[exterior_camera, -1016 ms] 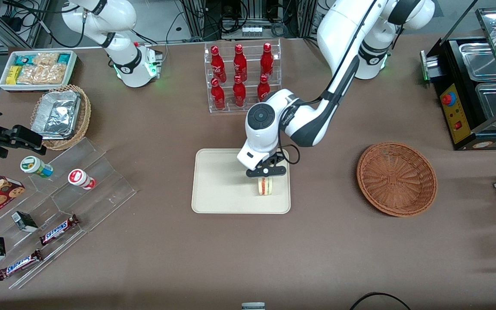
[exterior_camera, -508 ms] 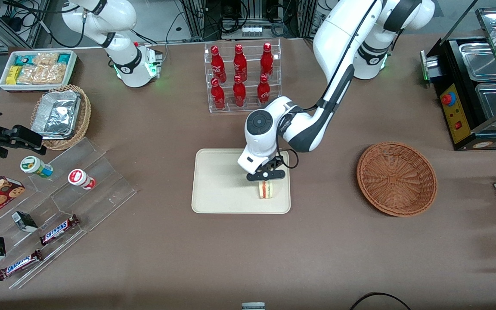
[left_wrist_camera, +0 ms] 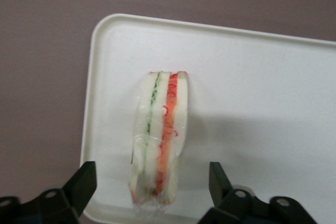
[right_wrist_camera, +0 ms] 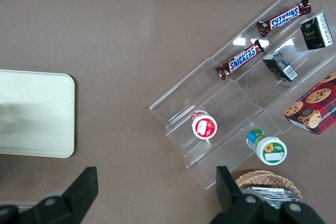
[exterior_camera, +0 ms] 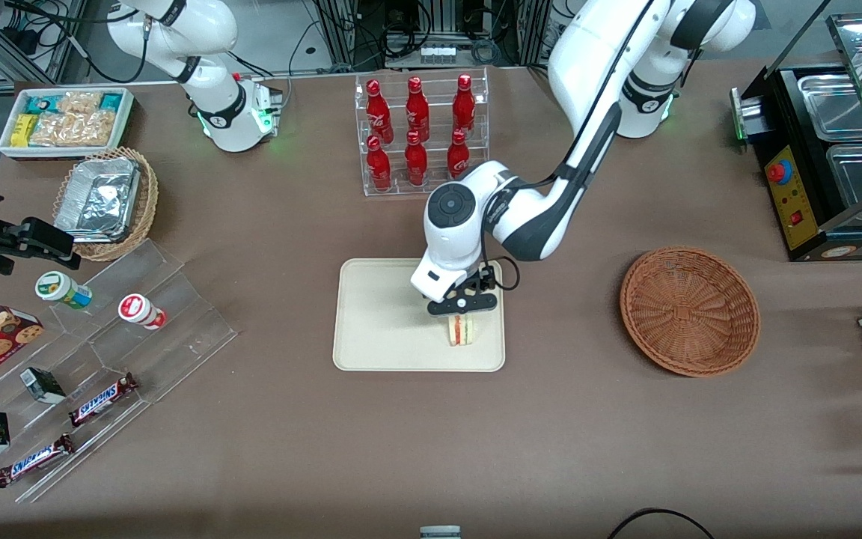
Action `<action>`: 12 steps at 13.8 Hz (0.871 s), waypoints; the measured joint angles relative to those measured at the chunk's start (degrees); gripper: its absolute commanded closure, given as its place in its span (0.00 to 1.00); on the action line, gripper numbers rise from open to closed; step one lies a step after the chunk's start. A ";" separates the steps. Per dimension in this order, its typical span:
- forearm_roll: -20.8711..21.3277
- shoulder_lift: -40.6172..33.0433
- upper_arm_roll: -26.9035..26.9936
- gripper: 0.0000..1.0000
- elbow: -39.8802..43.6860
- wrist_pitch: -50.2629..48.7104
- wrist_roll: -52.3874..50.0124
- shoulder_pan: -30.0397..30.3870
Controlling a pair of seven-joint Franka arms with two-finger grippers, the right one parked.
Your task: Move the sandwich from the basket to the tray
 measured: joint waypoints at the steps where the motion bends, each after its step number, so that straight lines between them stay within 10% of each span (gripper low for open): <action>1: -0.01 -1.88 0.22 0.00 0.24 -2.16 -1.58 0.15; 12: -0.33 -21.71 1.03 0.00 0.57 -24.59 0.07 11.76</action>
